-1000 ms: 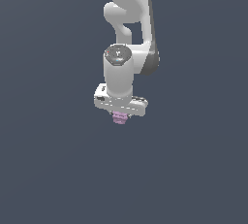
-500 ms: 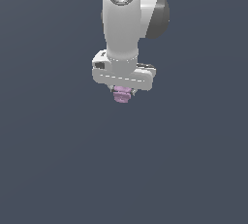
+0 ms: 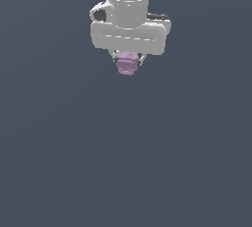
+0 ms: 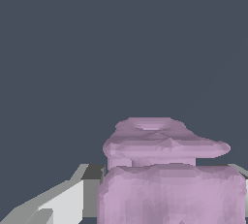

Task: Pick up the object and move it to a goal position.

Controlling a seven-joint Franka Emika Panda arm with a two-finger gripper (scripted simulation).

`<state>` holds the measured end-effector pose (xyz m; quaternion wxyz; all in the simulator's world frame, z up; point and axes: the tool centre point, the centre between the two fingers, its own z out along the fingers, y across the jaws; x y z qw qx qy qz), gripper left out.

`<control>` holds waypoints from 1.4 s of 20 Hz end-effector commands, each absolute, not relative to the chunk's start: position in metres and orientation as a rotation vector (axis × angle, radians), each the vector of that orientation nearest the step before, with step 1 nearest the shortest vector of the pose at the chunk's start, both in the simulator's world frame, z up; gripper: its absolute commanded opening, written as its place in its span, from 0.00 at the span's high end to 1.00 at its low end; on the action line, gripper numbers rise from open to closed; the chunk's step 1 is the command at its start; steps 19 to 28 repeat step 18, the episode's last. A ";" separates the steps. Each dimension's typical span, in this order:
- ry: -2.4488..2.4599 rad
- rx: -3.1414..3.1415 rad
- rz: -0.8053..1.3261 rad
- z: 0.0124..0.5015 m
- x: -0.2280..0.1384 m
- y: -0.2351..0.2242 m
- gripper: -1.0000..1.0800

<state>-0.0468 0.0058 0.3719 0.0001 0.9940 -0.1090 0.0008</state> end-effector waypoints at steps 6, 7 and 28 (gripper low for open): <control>-0.343 3.122 0.000 0.436 -0.062 0.012 1.00; -0.343 3.122 0.000 0.442 -0.063 0.012 1.00; -0.342 3.123 0.000 0.474 -0.068 0.016 1.00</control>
